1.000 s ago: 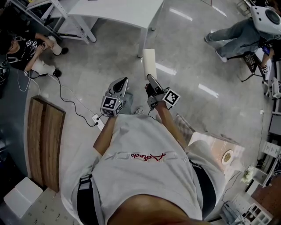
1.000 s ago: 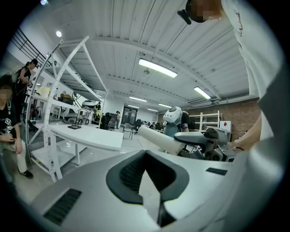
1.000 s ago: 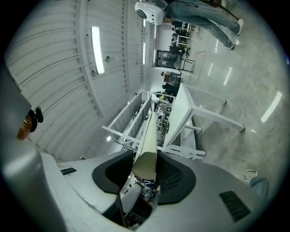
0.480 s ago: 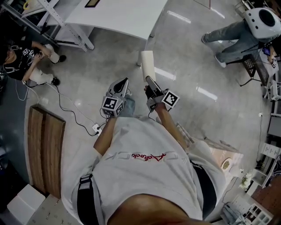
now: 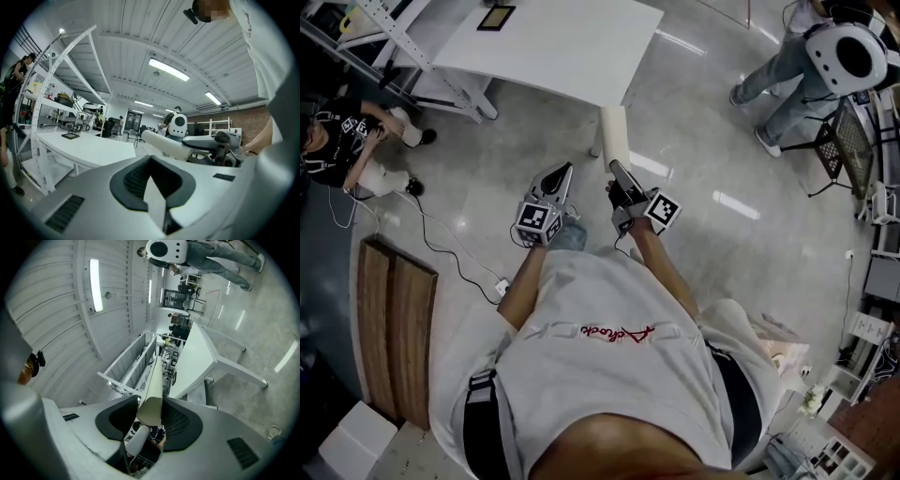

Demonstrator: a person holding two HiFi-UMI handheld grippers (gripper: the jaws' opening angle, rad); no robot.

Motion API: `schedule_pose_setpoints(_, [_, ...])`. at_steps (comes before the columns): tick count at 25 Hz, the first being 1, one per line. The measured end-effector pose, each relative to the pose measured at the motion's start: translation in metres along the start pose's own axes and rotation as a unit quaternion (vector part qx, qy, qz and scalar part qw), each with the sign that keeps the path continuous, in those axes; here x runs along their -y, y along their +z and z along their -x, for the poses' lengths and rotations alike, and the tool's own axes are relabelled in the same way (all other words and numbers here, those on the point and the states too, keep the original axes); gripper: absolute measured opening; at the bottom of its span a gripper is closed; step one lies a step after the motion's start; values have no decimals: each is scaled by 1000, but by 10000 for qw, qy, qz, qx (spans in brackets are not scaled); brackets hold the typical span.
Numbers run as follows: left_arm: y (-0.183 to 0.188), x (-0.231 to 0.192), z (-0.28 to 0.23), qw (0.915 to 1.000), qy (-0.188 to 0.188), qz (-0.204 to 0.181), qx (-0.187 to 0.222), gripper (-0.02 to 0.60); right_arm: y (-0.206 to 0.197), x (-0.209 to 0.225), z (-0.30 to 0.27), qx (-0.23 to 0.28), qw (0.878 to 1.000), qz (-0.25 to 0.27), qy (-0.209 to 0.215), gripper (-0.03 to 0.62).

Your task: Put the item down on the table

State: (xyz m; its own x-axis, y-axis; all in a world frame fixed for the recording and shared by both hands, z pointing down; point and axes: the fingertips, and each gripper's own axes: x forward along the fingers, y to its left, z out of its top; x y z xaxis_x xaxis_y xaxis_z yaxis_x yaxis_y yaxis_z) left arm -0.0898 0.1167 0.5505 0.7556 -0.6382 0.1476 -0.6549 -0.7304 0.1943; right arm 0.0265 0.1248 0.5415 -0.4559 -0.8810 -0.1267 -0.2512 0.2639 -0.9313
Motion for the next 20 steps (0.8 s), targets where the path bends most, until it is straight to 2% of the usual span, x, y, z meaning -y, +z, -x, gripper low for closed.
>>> schedule_pose_setpoints(3, [1,-15,-14,10000,-18,72,-22,17,7,5,-18,6,10000,3,-30,189])
schedule_pose_setpoints(8, [20,-40,-38,9999,-114,-89,-76,18,20,11,-53,50,10000,-2,-37,189])
schedule_pose_setpoints(20, [39,-118,-95,9996,-263,27,-25,18,51,38,-136,205,9997,30,-131,189])
